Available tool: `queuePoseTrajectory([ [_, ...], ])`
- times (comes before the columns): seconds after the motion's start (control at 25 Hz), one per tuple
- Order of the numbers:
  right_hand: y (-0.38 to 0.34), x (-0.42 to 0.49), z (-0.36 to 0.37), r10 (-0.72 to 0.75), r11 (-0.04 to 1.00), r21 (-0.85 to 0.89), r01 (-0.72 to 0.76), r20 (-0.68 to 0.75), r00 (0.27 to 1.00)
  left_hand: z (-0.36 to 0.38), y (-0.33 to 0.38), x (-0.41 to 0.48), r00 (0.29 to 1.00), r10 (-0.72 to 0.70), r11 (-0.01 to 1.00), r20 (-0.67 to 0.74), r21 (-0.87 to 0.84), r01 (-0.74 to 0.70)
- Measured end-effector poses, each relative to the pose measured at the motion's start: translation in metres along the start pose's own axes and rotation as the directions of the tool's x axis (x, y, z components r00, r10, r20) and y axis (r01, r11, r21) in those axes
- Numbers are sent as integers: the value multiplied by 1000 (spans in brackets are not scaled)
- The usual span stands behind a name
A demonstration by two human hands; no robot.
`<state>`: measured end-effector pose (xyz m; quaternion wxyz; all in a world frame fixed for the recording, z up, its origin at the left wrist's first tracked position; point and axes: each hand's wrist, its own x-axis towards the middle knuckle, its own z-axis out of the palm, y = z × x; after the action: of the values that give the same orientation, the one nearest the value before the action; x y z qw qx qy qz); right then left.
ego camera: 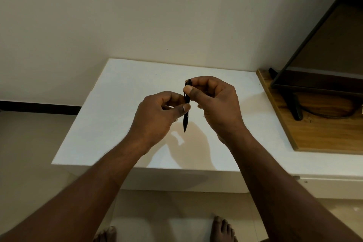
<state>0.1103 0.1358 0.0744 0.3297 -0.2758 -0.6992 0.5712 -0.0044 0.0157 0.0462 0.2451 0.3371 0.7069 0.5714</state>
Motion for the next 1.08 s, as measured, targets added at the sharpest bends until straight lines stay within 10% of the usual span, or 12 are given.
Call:
queuePoseTrajectory([
  [1.08, 21, 20, -40, 186, 955, -210, -208, -119, 975, 0, 1, -1, 999, -44, 998, -16, -49, 43],
])
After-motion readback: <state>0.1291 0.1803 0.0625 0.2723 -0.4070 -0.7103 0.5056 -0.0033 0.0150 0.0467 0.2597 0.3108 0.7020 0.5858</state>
